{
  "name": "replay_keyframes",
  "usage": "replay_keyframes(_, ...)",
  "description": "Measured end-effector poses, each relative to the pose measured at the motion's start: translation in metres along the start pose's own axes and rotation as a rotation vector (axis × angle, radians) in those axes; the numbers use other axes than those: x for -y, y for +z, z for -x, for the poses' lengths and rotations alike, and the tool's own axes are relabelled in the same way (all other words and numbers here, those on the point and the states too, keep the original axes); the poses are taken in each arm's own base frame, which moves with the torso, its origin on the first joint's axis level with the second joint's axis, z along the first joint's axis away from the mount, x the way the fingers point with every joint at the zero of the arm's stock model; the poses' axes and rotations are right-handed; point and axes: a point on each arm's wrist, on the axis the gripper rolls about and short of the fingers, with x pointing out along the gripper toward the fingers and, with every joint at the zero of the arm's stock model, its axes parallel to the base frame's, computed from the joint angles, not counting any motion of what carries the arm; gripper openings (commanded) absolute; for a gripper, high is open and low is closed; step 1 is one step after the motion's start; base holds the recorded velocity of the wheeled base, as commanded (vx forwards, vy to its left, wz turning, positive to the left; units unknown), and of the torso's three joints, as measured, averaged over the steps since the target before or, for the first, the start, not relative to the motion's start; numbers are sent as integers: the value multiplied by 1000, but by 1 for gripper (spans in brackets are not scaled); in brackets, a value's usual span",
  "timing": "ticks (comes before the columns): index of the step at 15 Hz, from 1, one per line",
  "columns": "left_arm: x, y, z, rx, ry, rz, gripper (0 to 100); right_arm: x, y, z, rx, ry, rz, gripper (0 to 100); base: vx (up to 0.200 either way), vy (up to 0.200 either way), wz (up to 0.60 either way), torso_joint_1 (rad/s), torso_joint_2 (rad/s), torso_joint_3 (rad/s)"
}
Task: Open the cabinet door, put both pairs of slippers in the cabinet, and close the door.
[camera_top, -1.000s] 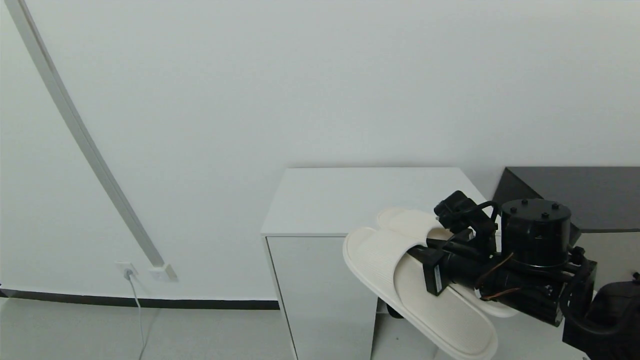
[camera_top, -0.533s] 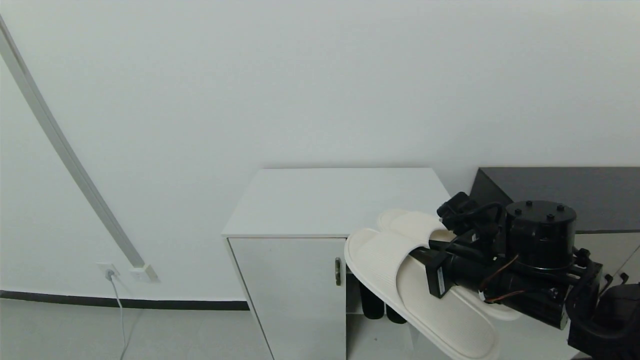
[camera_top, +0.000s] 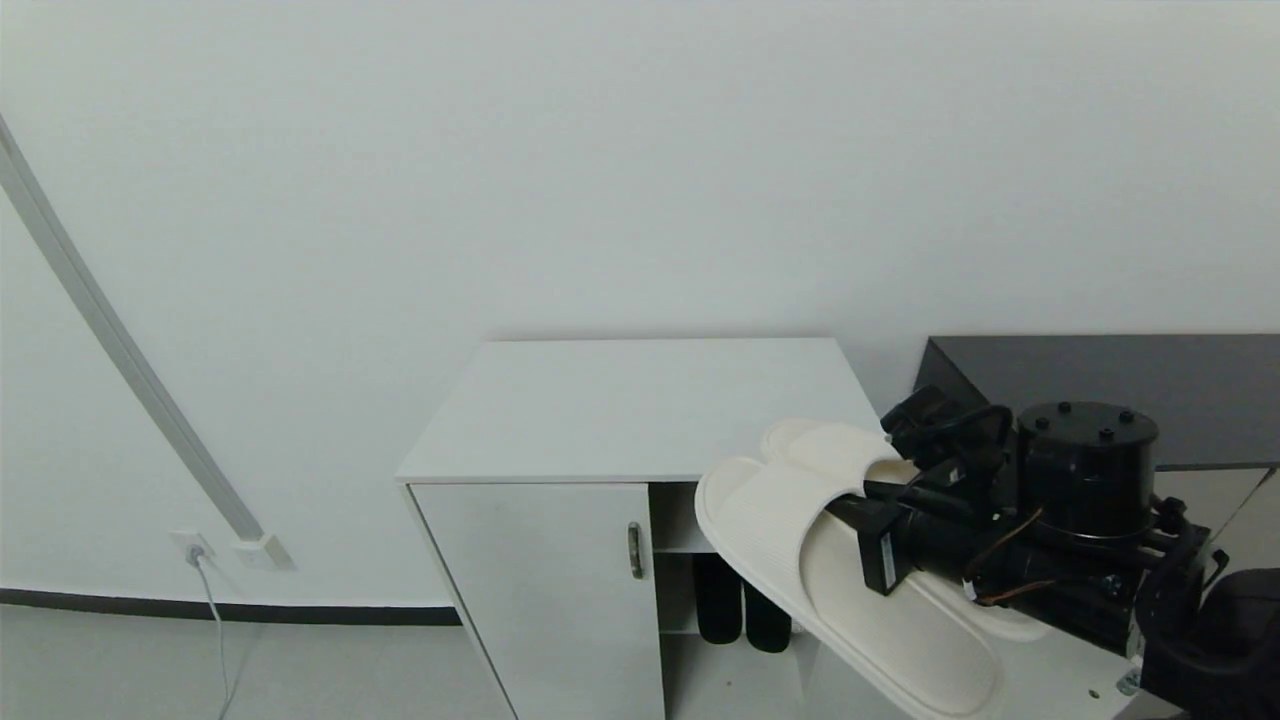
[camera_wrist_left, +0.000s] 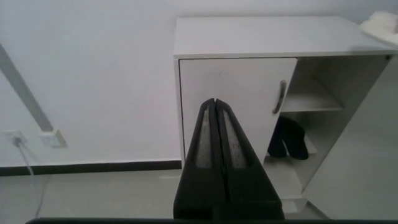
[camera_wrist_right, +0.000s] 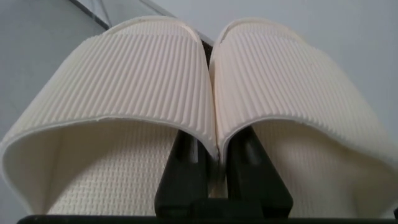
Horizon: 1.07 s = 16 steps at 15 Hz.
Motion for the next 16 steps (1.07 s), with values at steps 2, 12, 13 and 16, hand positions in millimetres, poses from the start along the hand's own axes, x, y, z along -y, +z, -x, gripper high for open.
replay_keyframes(2,0,0,0,0,-2,0,0,-1,0,0,15,2,3,0,0,0,0,0,0,0)
replay_keyframes(12,0,0,0,0,1,0,0,-9,-7,3,10,30,13,0,0,0,0,-54,120,67)
replay_keyframes(13,0,0,0,-1,0,0,0,-10,-8,3,6,32,13,0,0,0,0,-149,364,212)
replay_keyframes(16,0,0,0,0,0,0,0,-11,-10,4,-3,38,14,0,0,0,0,-165,398,219)
